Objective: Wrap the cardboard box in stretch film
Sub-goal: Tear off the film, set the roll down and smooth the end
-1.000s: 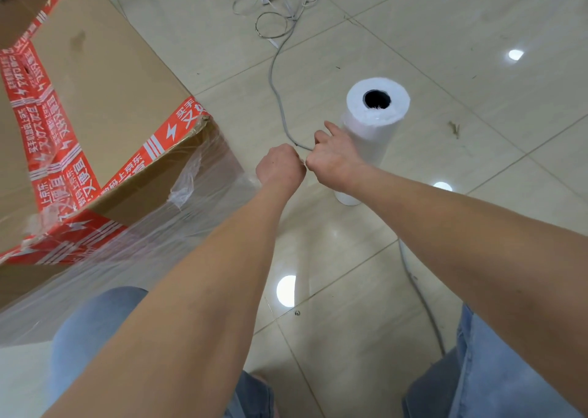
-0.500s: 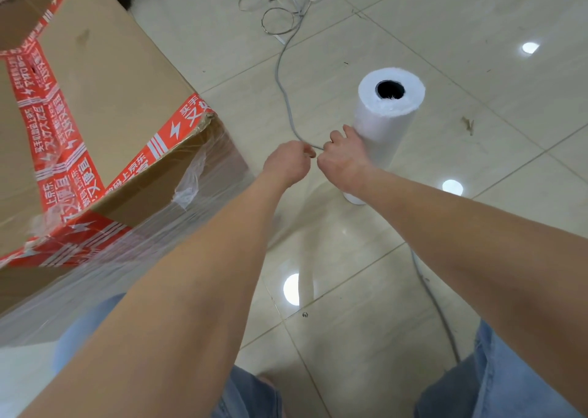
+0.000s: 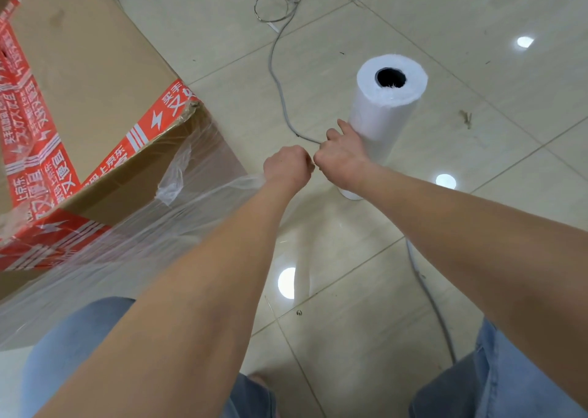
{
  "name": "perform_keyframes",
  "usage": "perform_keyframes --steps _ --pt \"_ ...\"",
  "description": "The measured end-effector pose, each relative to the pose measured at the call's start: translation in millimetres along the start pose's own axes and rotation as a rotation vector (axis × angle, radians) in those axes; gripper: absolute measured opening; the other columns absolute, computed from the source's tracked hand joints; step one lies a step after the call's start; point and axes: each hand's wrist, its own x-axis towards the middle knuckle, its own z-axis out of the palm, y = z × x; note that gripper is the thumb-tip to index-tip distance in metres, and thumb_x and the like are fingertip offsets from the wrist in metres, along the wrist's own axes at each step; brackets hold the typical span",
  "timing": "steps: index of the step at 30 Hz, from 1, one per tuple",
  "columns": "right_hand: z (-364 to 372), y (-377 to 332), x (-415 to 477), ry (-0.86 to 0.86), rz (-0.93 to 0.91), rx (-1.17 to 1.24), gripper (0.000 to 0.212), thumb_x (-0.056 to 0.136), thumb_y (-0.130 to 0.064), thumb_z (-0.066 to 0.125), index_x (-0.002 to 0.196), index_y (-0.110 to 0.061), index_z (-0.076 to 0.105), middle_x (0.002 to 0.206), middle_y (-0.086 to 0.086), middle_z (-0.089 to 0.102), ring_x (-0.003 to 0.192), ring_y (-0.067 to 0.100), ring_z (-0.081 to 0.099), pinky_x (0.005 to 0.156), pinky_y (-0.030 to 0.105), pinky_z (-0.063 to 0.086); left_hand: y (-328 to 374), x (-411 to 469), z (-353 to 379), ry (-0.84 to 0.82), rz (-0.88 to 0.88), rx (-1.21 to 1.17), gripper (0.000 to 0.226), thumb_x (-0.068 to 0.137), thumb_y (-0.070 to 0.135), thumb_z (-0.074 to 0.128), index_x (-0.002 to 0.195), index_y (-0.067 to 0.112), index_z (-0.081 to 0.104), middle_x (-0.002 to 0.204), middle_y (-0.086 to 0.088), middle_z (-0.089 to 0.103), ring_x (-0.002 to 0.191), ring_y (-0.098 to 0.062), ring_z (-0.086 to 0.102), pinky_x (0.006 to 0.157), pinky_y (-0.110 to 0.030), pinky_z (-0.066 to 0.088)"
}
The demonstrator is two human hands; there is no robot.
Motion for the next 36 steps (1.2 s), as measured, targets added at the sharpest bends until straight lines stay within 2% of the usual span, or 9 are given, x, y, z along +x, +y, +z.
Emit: perform_keyframes --steps 3,6,10,13,18,26,29,33,36 --pt "3 0 0 0.008 -0.013 -0.018 0.025 0.091 -0.016 0.047 0.108 -0.026 0.063 0.116 -0.001 0.064 0.126 0.025 0.040 0.117 0.046 0.007 2 -1 3 0.015 -0.012 -0.002 0.020 0.091 0.026 0.052 0.098 0.020 0.070 0.103 -0.006 0.067 0.096 -0.028 0.062 0.070 -0.027 0.040" --pt "5 -1 -1 0.017 -0.031 -0.039 0.027 0.092 -0.017 0.045 0.110 -0.026 0.064 0.117 0.000 0.064 0.126 0.025 0.040 0.118 0.047 0.007 2 -2 4 0.021 -0.043 -0.031 0.018 0.090 0.025 0.051 0.088 0.020 0.068 0.098 -0.004 0.067 0.084 -0.027 0.058 0.066 -0.027 0.037" --pt "4 0 -4 0.033 -0.031 0.004 0.029 0.091 -0.016 0.044 0.110 -0.028 0.062 0.112 0.000 0.066 0.122 0.024 0.048 0.119 0.044 0.007 1 -2 -1 -0.032 -0.012 -0.071 0.017 0.088 0.025 0.054 0.090 0.020 0.070 0.097 -0.003 0.069 0.093 -0.026 0.062 0.069 -0.028 0.042" --pt "-2 1 -6 0.036 -0.023 0.089 0.027 0.091 -0.015 0.041 0.106 -0.026 0.061 0.110 0.000 0.066 0.116 0.023 0.053 0.118 0.043 0.008 -2 -3 -8 -0.045 0.033 -0.058 0.016 0.084 0.020 0.055 0.086 0.021 0.071 0.093 0.001 0.071 0.092 -0.022 0.064 0.071 -0.027 0.046" --pt "-4 -1 -11 0.081 -0.062 0.035 0.028 0.090 -0.012 0.043 0.100 -0.026 0.065 0.106 0.001 0.068 0.122 0.025 0.045 0.117 0.046 0.012 -4 -9 -11 0.003 0.040 -0.033 0.020 0.084 0.021 0.051 0.078 0.028 0.068 0.091 0.002 0.069 0.088 -0.024 0.063 0.067 -0.027 0.040" --pt "1 -6 -17 0.101 -0.158 -0.051 0.033 0.090 -0.012 0.043 0.110 -0.027 0.064 0.108 -0.001 0.068 0.126 0.026 0.041 0.117 0.047 0.011 -1 -14 -5 0.013 -0.197 -0.267 0.021 0.076 0.011 0.052 0.079 0.014 0.073 0.081 -0.003 0.069 0.083 -0.027 0.066 0.063 -0.025 0.044" --pt "11 -1 -24 0.082 -0.212 -0.129 0.031 0.089 -0.010 0.047 0.105 -0.027 0.068 0.103 -0.007 0.068 0.118 0.026 0.046 0.117 0.047 0.014 -9 -7 -9 0.050 -0.263 -0.366 0.023 0.081 0.014 0.051 0.084 0.016 0.074 0.087 -0.001 0.073 0.089 -0.023 0.066 0.078 -0.030 0.053" --pt "9 3 -28 0.046 -0.156 -0.160 0.027 0.092 -0.017 0.048 0.114 -0.023 0.063 0.116 -0.002 0.065 0.126 0.028 0.038 0.116 0.048 0.015 -4 -8 -12 -0.003 -0.164 -0.324 0.017 0.085 0.020 0.055 0.089 0.020 0.071 0.093 0.001 0.073 0.094 -0.020 0.065 0.079 -0.028 0.049" --pt "-6 6 -37 0.195 -0.149 -0.116 0.032 0.093 -0.012 0.042 0.120 -0.017 0.059 0.122 0.005 0.059 0.126 0.029 0.040 0.114 0.046 0.022 1 -18 -7 -0.012 -0.066 -0.230 0.017 0.087 0.021 0.053 0.092 0.018 0.069 0.099 -0.006 0.069 0.098 -0.027 0.063 0.074 -0.029 0.045"
